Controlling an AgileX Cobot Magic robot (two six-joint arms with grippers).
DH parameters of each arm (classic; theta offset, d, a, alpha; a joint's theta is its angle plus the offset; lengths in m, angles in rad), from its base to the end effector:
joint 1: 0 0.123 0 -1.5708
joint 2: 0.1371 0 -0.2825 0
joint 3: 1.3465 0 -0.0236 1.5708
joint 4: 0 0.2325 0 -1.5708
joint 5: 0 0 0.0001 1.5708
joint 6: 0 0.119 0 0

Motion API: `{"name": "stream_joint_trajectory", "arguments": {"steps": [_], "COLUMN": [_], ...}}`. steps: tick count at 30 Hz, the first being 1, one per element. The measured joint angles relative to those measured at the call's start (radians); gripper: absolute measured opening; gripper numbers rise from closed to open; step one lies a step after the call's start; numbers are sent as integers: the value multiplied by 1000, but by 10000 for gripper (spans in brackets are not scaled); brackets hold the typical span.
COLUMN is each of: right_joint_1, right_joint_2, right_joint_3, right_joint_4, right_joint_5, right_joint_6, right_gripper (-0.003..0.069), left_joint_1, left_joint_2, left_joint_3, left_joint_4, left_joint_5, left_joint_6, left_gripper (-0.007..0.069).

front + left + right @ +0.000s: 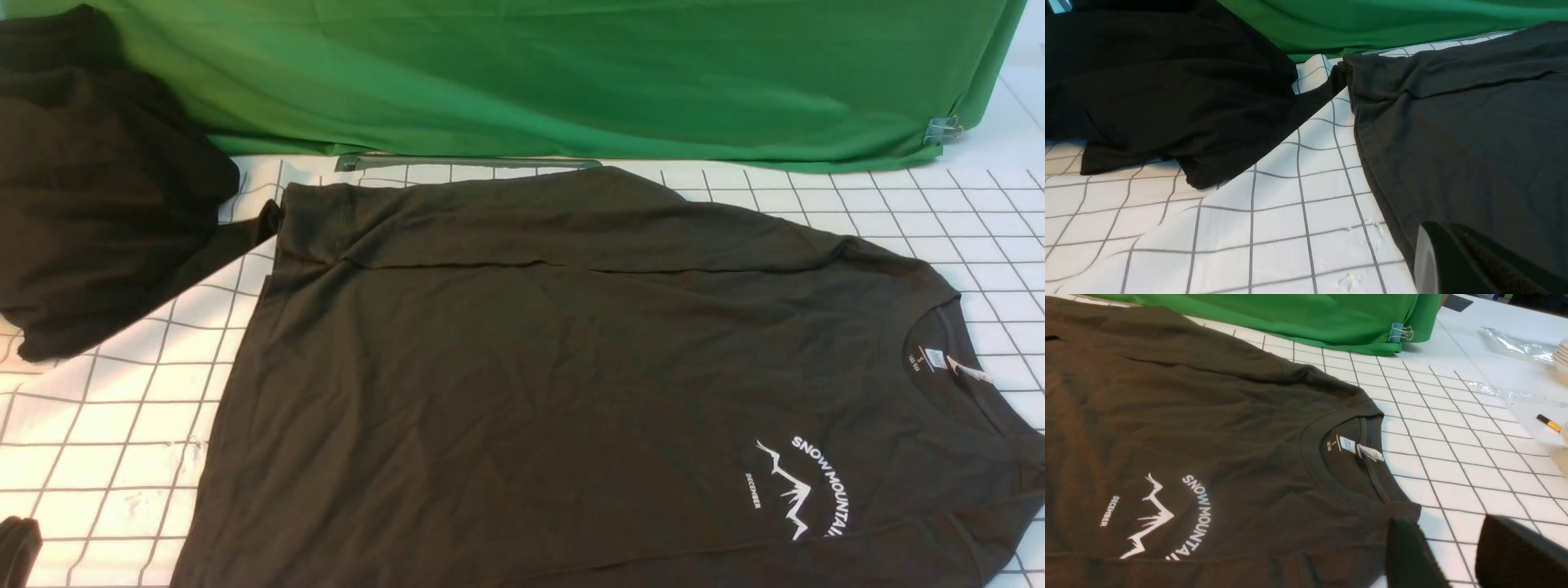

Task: Fold a long-sleeved shirt over a white checkered tablecloth.
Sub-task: 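Grasp the left edge of the dark T-shirt lying flat on the table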

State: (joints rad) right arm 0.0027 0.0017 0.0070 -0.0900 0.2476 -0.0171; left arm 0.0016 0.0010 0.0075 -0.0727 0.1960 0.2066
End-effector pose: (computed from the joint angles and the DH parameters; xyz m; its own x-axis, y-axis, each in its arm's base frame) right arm 0.0674 -0.0024 0.1838 -0.1684 -0.1046 -0.9801 0.0015 0.9943 -0.1064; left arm 0.0683 -0.0016 0.1897 -0.1138 0.1347 -0.9843 0.0281 0.9908 0.1323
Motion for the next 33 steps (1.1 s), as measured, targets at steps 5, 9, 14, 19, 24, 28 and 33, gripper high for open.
{"name": "stream_joint_trajectory", "arguments": {"steps": [5,9,14,19,24,28,33], "right_joint_1": [0,0,0,0,0,0,0], "right_joint_2": [0,0,0,0,0,0,0], "right_joint_3": [0,0,0,0,0,0,0], "right_joint_4": [0,0,0,109,340,382,391], "right_joint_5": [-2,-2,-2,-54,-256,-390,-440], "right_joint_6": [0,0,0,87,395,566,623], "right_gripper": [242,242,242,242,242,242,242], "left_joint_1": [0,0,0,0,0,0,0], "left_joint_2": [0,0,0,55,336,613,994], "left_joint_3": [0,0,0,-258,-639,-840,-884], "left_joint_4": [-348,-457,-439,-264,-124,-147,-225], "left_joint_5": [-250,-435,-733,-574,29,480,825], "left_joint_6": [-166,-233,-466,-637,-584,-382,-184], "left_gripper": [3,3,3,3,3,3,3]}}
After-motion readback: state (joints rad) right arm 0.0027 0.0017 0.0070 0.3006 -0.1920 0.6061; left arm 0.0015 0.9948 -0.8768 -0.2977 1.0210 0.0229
